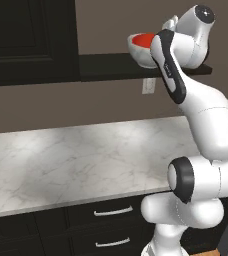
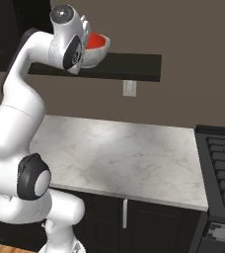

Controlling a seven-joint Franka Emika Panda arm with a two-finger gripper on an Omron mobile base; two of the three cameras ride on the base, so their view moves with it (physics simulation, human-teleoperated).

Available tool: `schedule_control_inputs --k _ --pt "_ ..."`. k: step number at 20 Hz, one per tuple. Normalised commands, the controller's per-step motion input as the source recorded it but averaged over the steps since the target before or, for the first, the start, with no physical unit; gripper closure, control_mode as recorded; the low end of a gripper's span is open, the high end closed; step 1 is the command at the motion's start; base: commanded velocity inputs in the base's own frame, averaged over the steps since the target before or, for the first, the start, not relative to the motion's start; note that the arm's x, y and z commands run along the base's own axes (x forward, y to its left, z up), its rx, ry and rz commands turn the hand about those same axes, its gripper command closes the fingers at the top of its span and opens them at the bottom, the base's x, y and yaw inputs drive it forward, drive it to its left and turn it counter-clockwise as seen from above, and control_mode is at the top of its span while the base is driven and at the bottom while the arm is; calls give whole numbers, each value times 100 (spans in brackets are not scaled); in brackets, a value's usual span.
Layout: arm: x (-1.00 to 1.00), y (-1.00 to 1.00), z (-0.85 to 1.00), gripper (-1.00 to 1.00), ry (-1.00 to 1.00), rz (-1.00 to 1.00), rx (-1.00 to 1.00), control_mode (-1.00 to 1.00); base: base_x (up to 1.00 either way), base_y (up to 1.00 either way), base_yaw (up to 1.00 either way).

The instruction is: Pick up the bowls on the counter and stack them on top of one another in the open cabinet. Place the smaller bowl on top of the larger bowl.

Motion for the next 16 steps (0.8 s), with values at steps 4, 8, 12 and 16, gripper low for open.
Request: schedule_control_inputs --k 4,8,12,16 --pt "37 0 0 100 8 0 0 -100 0 0 0" --pt "38 0 0 100 6 0 0 -100 0 0 0" --pt "38 0 0 100 5 0 0 -100 0 0 0" --pt "37 0 -3 100 4 0 0 -100 0 0 0"
